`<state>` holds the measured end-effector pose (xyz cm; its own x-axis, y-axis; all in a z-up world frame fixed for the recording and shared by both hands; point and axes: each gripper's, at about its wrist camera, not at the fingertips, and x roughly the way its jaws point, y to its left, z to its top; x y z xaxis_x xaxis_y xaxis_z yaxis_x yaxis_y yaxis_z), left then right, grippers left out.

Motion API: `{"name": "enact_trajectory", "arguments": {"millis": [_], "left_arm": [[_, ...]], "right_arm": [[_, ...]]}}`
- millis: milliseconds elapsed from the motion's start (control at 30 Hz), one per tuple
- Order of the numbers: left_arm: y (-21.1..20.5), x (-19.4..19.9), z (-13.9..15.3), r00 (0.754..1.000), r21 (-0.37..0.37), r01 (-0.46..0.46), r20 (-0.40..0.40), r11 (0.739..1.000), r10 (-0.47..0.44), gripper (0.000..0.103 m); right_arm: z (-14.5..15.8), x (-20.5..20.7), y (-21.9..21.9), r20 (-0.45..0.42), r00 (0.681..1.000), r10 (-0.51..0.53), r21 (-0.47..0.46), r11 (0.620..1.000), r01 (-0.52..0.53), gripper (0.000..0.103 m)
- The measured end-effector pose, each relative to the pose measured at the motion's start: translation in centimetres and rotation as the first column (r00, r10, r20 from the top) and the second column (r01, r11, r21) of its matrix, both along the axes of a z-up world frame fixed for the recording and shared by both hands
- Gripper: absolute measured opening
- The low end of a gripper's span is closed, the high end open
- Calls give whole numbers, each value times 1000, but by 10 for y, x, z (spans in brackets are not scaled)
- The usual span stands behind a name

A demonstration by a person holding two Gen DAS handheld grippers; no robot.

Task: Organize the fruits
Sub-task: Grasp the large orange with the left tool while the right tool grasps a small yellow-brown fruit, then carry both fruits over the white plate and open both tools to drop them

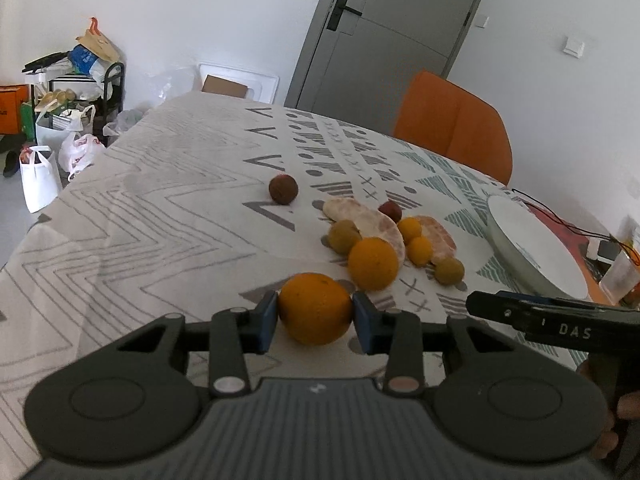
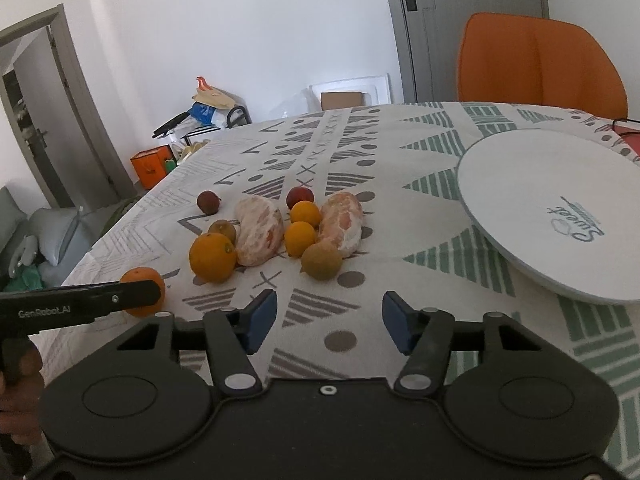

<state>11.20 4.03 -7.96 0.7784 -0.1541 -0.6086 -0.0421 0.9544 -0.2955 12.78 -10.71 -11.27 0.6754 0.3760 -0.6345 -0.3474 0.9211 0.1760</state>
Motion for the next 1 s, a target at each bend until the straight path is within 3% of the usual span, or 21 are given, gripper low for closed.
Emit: {"name": "enact_trajectory", "arguments": {"millis": [100,300,400,1000], "left_arm": [[3,4,1,1000,0,5,1,1000,-5,39],[10,12,3,1000,10,7,10,1000,-7,39],[12,15,4,1000,14,12,10,1000,-12,39],[-24,29,27,993,50,92,73,994,-96,39]], "right_arm": [[0,8,5,1,1000,-2,0,1000,2,50],[-2,22,16,35,999,-15,-30,999,16,49],[-8,27,25,23,1000,8,-66,998,-6,26],[31,-11,-31,149,981,-126,19,992,124,25]]}}
